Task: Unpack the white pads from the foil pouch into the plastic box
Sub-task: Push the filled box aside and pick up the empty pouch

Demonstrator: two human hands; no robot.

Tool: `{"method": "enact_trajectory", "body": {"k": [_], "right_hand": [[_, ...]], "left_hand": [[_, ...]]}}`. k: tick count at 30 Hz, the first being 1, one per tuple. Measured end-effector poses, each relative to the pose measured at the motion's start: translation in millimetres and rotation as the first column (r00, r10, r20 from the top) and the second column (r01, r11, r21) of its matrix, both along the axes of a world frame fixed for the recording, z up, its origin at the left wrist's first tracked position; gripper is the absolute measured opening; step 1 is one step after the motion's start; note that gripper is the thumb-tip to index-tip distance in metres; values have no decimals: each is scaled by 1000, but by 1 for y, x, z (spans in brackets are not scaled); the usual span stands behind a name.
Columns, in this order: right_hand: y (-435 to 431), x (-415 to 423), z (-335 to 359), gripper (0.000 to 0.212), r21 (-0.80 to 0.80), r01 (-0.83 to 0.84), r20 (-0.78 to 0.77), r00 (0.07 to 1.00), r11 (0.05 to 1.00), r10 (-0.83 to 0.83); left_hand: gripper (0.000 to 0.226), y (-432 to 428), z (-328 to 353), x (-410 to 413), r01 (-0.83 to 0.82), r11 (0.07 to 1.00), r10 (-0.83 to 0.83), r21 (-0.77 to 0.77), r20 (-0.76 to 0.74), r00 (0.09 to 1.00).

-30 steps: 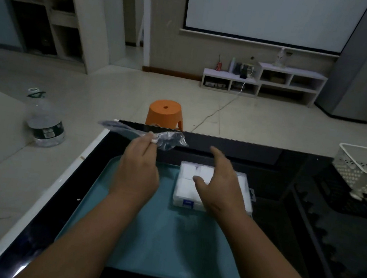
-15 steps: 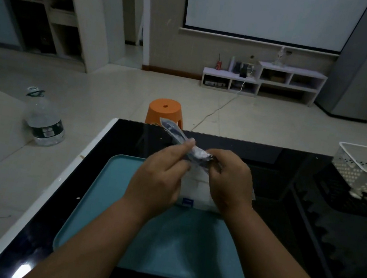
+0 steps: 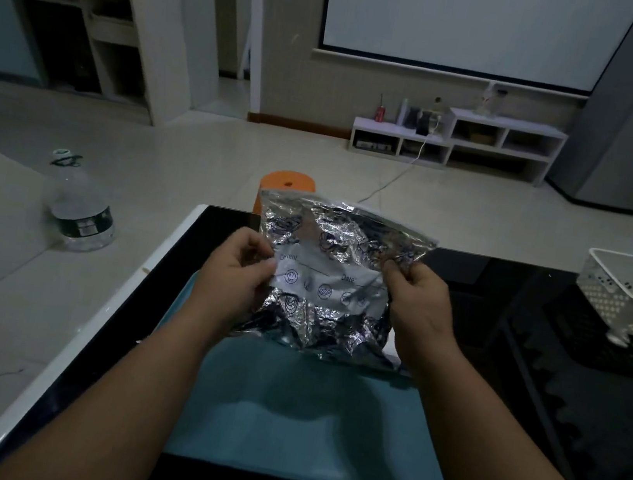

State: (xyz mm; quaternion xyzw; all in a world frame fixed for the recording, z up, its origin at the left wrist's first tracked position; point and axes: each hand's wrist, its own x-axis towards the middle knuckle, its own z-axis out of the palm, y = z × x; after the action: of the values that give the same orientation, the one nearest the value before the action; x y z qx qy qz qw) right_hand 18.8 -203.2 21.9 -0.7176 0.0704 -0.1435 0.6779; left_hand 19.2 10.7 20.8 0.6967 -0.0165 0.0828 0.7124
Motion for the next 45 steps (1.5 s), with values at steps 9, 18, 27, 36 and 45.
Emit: {"method": "enact_trajectory", "body": {"k": [9,18,27,36,45], "right_hand": [[-6,-4,-2,30,-94,-117,-82,991,989,110],[-8,-4,-2,32,-144,-47,-103,994,988,33],[-8,-6,1,52,-128,-167,-182,973,978,142],[-9,-7,1,69,-210,-96,-241,970,973,44],[-8,-11,7,34,-89,-160,-233,963,983,136]], "left_hand": [[22,6,-4,7,-169,968,134,-183,-186,973],[30,12,-4,4,75,993,-100,-86,-345,933],[54,12,-9,9,53,980,-101,-194,-250,963],[71,16,-10,10,57,997,-68,-53,-241,968],[61,21,-8,10,76,996,-86,-51,-224,971]]}}
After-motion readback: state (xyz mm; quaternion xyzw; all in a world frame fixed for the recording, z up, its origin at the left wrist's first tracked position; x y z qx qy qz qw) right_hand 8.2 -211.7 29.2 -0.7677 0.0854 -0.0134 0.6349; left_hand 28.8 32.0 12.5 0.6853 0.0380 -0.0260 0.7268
